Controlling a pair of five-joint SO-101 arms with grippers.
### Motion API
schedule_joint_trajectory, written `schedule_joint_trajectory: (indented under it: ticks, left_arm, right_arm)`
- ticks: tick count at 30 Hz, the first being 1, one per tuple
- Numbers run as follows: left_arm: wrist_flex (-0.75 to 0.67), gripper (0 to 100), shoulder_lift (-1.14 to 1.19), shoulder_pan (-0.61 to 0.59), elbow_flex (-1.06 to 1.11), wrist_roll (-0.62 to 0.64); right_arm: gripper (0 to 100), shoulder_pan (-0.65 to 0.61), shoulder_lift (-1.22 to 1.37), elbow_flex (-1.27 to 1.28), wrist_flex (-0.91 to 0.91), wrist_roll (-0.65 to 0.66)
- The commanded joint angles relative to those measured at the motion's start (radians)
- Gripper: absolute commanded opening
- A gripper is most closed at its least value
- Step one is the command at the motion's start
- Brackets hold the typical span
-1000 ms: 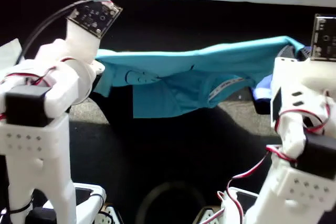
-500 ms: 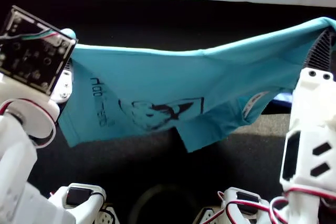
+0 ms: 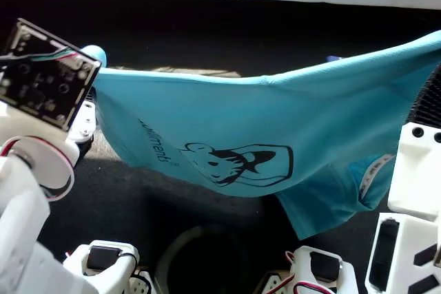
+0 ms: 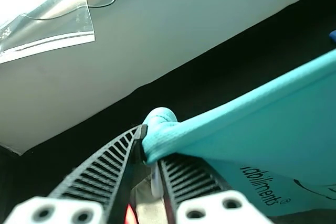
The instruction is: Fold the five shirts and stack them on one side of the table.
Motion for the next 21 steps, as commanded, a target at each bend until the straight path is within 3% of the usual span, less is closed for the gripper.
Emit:
schedule_joint_trajectory:
  ticks: [1, 15, 21]
  left_arm:
    - [0.003, 1, -0.013, 0.008, 0.048, 0.000]
    - [0.000, 1, -0.429, 0.007, 0.308, 0.000]
    - [-0.003, 1, -0.489, 0.007, 0.349, -0.003]
  right_arm:
    - [0.7, 0.010, 0.004, -0.024, -0.016, 0.008]
    - [0.7, 0.007, -0.163, -0.025, 0.053, 0.012]
    - [0.7, 0.005, -0.166, -0.022, 0.044, 0.006]
